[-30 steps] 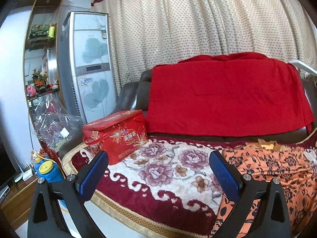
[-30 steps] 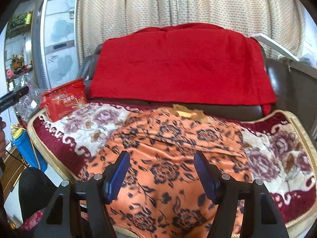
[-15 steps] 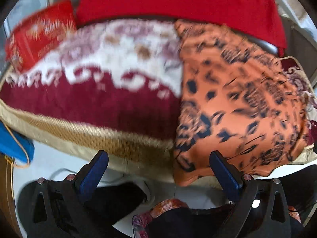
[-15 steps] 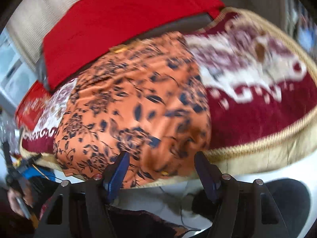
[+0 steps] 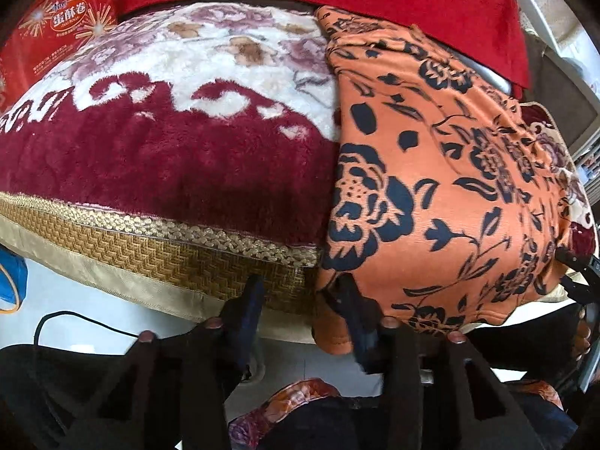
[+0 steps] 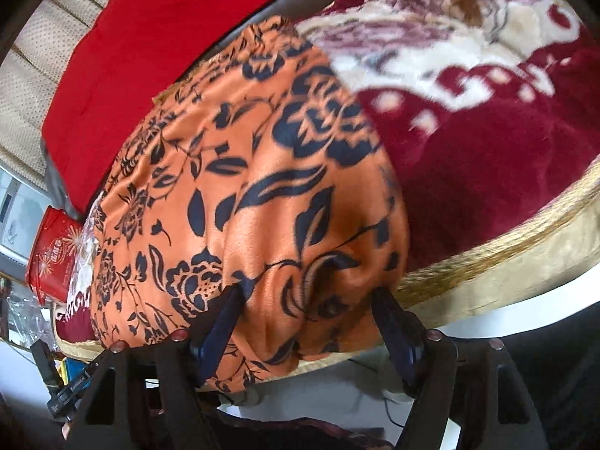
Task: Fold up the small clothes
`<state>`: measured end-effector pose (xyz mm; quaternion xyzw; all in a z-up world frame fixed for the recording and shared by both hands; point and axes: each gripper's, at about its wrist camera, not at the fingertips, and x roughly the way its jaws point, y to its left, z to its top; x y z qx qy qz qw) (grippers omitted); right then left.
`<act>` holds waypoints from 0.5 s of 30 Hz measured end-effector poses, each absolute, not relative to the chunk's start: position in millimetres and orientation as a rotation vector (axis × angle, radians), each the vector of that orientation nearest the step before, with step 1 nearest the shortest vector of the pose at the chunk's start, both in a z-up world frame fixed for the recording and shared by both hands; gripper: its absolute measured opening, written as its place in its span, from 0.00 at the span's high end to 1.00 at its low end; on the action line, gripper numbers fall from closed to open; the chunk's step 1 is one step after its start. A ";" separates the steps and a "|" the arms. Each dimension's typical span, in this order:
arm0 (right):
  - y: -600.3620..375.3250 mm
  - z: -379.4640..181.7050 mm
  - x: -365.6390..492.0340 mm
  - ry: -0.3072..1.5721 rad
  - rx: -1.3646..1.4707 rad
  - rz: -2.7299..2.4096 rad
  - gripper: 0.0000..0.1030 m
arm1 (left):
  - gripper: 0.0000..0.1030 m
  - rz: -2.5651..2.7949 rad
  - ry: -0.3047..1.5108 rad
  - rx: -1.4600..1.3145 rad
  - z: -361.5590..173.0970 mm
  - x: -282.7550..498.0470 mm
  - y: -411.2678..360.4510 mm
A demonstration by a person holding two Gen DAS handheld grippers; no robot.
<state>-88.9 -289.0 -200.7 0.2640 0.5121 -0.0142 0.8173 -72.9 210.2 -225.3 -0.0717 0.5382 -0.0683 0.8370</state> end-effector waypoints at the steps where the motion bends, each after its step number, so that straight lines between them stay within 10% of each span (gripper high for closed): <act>1: -286.6 -201.7 -89.3 1.078 0.558 -0.033 0.18 | 0.34 -0.138 1.141 -0.162 -226.7 -71.8 210.5; 6: -277.5 -199.8 -93.7 1.046 0.472 -0.028 0.25 | 0.30 -0.213 1.094 -0.173 -228.7 -67.2 199.9; 9: -276.8 -189.9 -100.9 1.044 0.417 -0.007 0.72 | 0.30 -0.268 1.031 -0.129 -218.1 -74.5 186.6; 12: -277.9 -176.6 -107.7 1.029 0.428 0.039 0.80 | 0.33 -0.287 1.023 -0.115 -217.6 -71.4 180.4; 15: -284.2 -168.6 -109.5 1.014 0.498 0.086 0.80 | 0.71 -0.311 1.016 -0.124 -216.0 -66.0 179.9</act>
